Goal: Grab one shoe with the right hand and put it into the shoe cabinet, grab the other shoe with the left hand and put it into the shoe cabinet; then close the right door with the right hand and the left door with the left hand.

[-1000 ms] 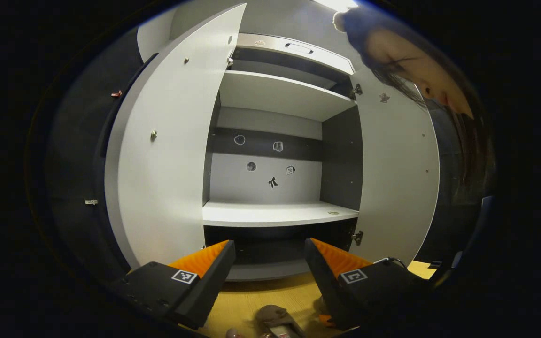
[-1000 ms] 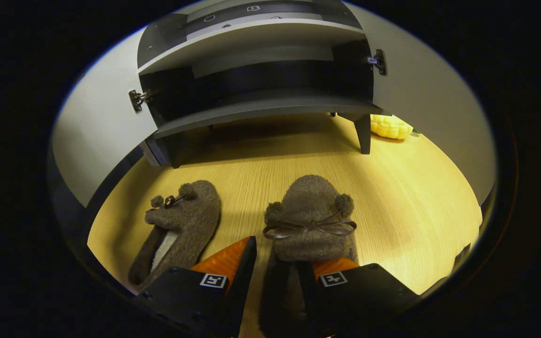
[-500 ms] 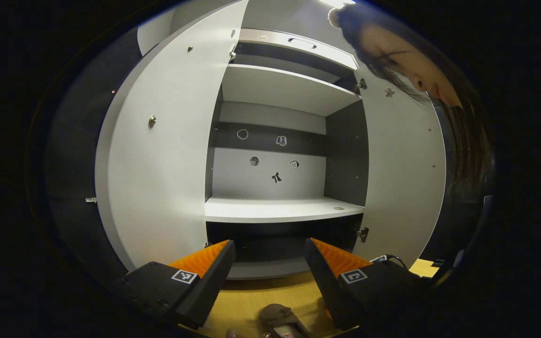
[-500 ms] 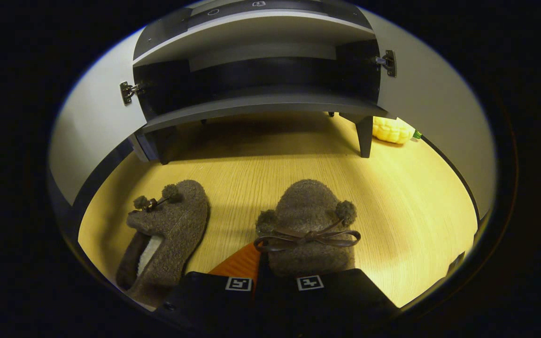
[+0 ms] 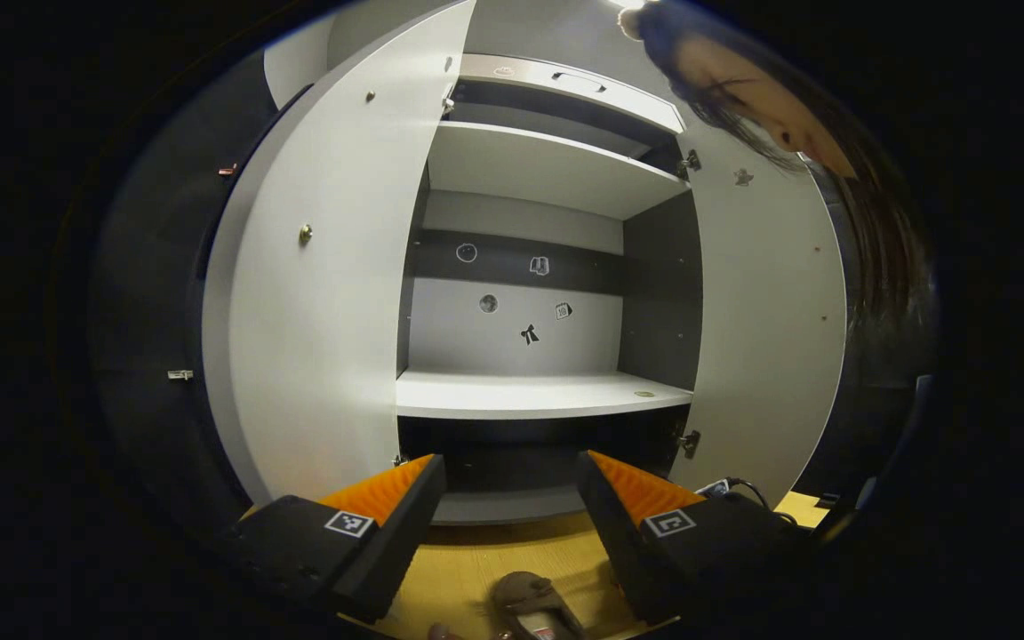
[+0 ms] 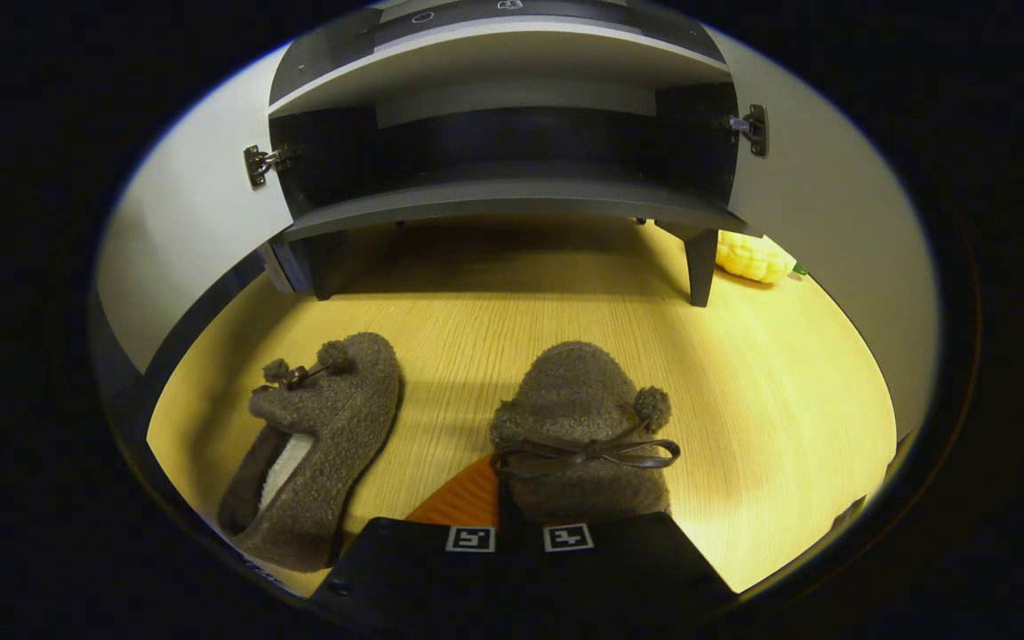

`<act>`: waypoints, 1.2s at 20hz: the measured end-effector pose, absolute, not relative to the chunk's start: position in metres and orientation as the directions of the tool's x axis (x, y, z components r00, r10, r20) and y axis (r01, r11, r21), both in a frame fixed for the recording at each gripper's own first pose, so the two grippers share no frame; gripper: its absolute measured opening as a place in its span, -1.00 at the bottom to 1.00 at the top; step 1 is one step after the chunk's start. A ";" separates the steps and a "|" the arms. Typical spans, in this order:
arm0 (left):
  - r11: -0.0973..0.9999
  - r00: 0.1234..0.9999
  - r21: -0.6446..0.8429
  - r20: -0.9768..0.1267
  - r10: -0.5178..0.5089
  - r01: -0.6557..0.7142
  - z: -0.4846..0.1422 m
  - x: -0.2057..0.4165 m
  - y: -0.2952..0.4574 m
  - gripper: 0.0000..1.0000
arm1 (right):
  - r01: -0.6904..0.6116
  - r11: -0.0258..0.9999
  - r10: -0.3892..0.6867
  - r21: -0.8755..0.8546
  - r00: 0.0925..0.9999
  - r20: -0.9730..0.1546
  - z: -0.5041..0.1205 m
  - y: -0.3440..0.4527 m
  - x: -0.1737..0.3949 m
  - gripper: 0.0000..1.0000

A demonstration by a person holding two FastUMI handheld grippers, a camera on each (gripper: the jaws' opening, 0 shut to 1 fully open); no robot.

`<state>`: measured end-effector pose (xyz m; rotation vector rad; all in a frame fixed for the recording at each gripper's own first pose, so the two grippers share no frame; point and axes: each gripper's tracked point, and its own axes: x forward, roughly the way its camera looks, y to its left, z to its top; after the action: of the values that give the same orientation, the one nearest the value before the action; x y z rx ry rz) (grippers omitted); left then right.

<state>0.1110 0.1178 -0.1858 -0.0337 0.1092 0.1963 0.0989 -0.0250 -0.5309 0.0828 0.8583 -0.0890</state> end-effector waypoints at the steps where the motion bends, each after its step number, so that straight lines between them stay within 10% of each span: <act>1: 0.980 0.975 -0.021 -0.107 0.192 -0.195 -0.181 0.109 0.116 0.89 | 0.105 0.994 -0.042 0.037 0.659 -0.751 -0.522 -0.025 0.098 -0.89; 24: 0.990 0.990 -0.070 -0.065 0.122 -0.126 -0.078 0.044 0.033 0.89 | 0.091 0.996 -0.092 -0.021 0.912 -0.400 -0.194 -0.056 0.195 -0.89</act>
<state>0.0437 0.0328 -0.0781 -0.0743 0.0606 0.1244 0.1953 -0.0562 -0.1941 -0.0016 0.4119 -0.0943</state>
